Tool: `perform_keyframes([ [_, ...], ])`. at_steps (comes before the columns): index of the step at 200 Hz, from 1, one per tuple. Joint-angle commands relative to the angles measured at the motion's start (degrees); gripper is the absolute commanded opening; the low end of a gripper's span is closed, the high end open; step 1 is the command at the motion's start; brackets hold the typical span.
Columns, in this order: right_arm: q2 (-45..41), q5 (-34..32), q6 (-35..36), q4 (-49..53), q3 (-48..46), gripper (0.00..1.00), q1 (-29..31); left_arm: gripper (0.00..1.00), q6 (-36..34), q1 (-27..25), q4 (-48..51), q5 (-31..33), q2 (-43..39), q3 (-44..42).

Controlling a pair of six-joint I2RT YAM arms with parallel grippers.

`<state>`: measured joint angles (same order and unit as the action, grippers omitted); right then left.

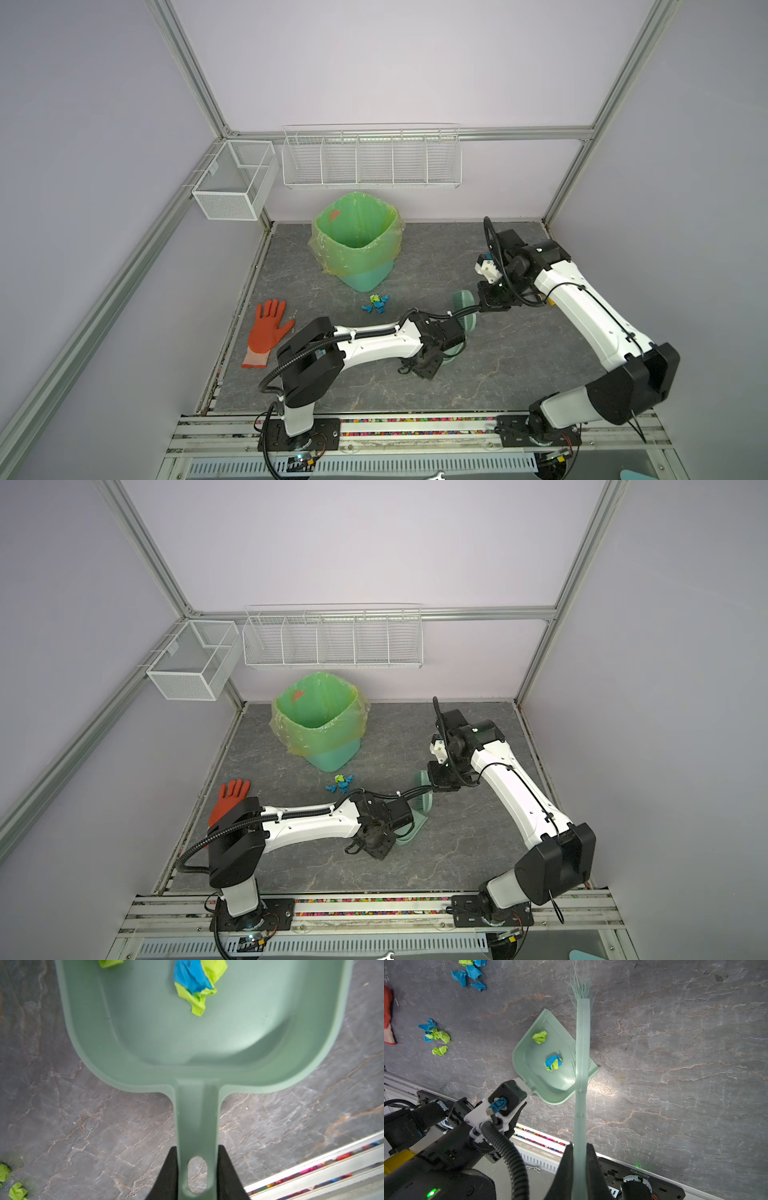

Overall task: Sweep away the paper scraps from the table
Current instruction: 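Brush the remaining scraps into the dustpan with the right gripper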

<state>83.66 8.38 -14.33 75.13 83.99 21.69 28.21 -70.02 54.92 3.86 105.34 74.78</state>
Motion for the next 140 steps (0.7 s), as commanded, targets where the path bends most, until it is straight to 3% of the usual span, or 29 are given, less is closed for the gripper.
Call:
perform_keyframes([
  [1, -2.6, -0.7, -1.8, -2.4, -2.1, 0.07, -1.8, 0.00, 0.8, 0.4, 0.9, 0.9, -1.2, 0.7],
  [140, -13.4, -4.3, -6.8, -8.8, -9.1, 0.07, -12.7, 0.00, 1.1, 2.7, 0.4, 0.5, -1.0, 12.0],
])
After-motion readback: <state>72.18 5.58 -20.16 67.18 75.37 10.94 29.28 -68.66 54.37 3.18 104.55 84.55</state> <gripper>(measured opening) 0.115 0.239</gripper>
